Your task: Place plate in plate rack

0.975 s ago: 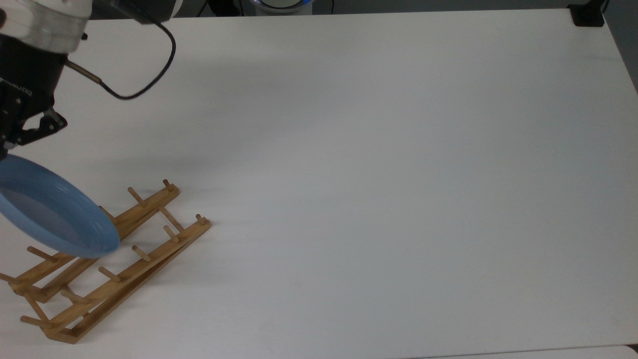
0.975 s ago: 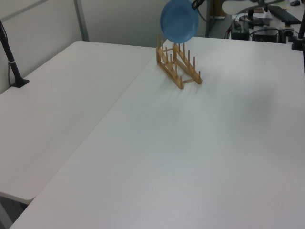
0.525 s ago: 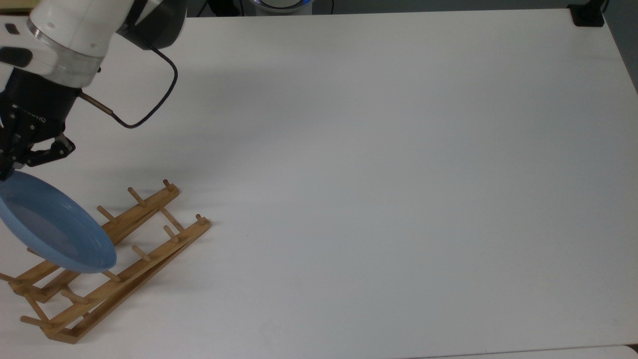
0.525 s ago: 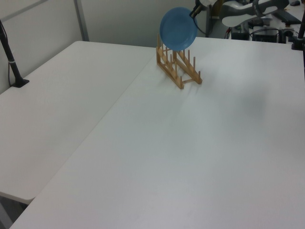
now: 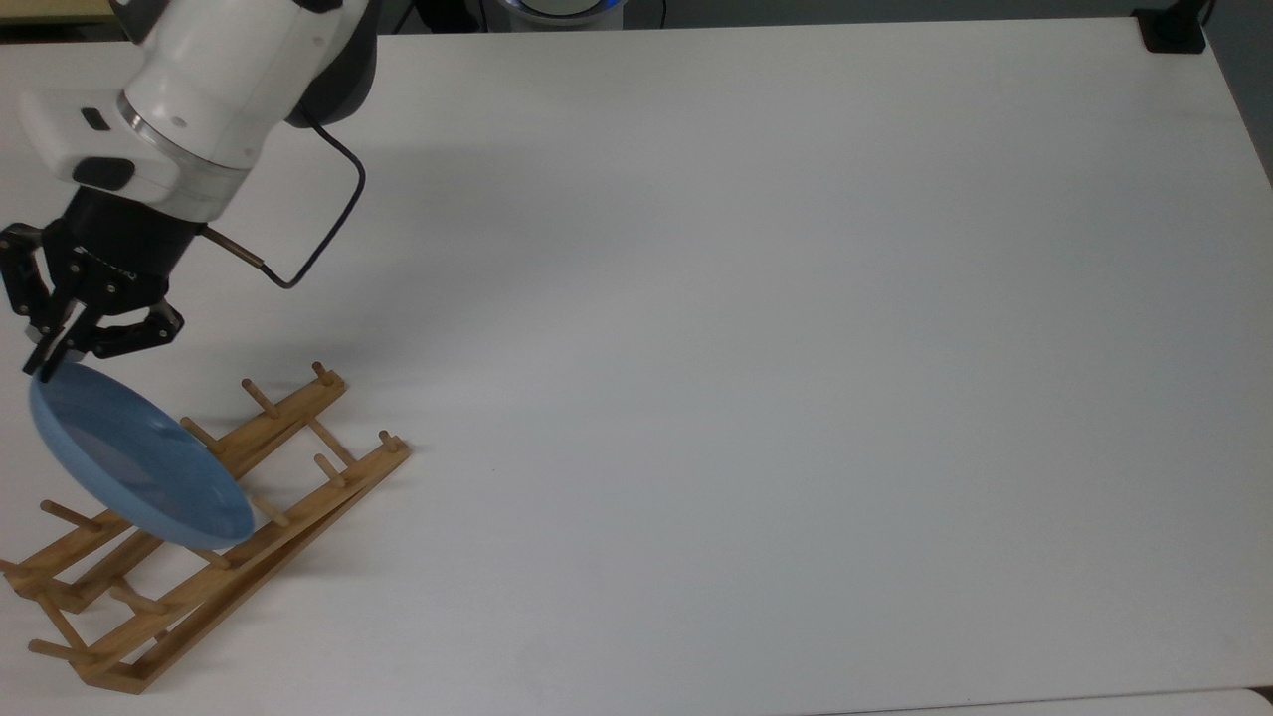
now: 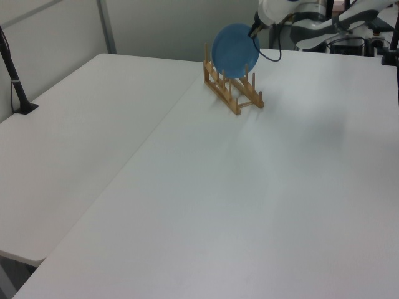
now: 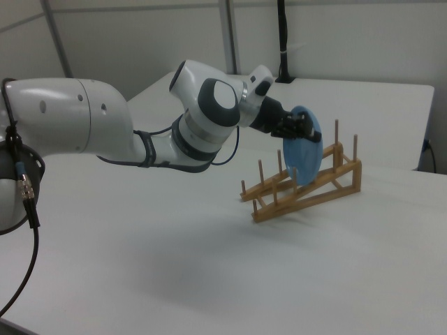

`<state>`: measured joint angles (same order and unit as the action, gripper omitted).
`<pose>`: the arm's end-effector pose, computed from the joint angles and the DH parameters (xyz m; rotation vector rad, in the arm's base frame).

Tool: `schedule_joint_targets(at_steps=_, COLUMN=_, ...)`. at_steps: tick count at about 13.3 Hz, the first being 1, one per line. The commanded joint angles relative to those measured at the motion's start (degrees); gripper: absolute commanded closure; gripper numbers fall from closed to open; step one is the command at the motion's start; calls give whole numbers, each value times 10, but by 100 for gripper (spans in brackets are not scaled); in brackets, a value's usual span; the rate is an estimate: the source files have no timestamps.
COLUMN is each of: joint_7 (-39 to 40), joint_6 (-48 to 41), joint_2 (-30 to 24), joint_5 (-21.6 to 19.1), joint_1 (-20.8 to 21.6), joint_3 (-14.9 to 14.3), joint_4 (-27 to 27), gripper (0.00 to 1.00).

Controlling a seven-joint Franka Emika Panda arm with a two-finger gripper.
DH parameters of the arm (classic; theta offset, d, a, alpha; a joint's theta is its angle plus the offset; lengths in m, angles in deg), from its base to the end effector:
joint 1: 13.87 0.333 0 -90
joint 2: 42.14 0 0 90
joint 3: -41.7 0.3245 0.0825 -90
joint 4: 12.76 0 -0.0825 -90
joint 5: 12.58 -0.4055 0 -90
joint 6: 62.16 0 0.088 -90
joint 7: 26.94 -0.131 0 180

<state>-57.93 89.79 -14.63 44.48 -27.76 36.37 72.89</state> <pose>0.7411 -0.2304 0.4460 2.3017 -0.1193 0.8437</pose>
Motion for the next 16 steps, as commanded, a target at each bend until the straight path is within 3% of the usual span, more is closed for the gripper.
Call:
schedule_joint_targets(at_steps=1, joint_7=-21, joint_6=18, joint_2=-11, joint_5=19, joint_1=6, joint_3=-7, joint_4=22, gripper=57)
schedule_joint_targets(at_steps=2, joint_7=-21, joint_6=18, joint_2=-11, joint_5=15, joint_1=7, joint_3=-6, joint_4=22, gripper=27)
schedule_joint_targets(at_steps=3, joint_7=-35, joint_6=17, joint_2=-12, joint_5=12, joint_1=7, joint_3=-5, joint_4=21, gripper=8)
schedule_joint_targets(at_steps=4, joint_7=-59, joint_6=16, joint_2=-12, joint_5=12, joint_1=9, joint_3=-3, joint_4=19, gripper=0)
schedule_joint_targets(at_steps=7, joint_7=-107, joint_6=12, joint_2=-23, joint_5=8, joint_1=29, joint_3=0, joint_4=17, gripper=0)
schedule_joint_targets(at_steps=9, joint_7=-133, joint_6=11, joint_2=-28, joint_5=-17, joint_1=46, joint_3=0, joint_4=17, gripper=0)
schedule_joint_targets(at_steps=14, joint_7=-126, joint_6=-80, joint_2=-78, joint_5=-205, joint_1=99, joint_3=2, joint_4=21, gripper=0)
schedule_joint_targets(at_steps=16, joint_7=-47, joint_6=-194, joint_2=-110, joint_5=-309, joint_1=123, joint_3=29, joint_4=29, gripper=0)
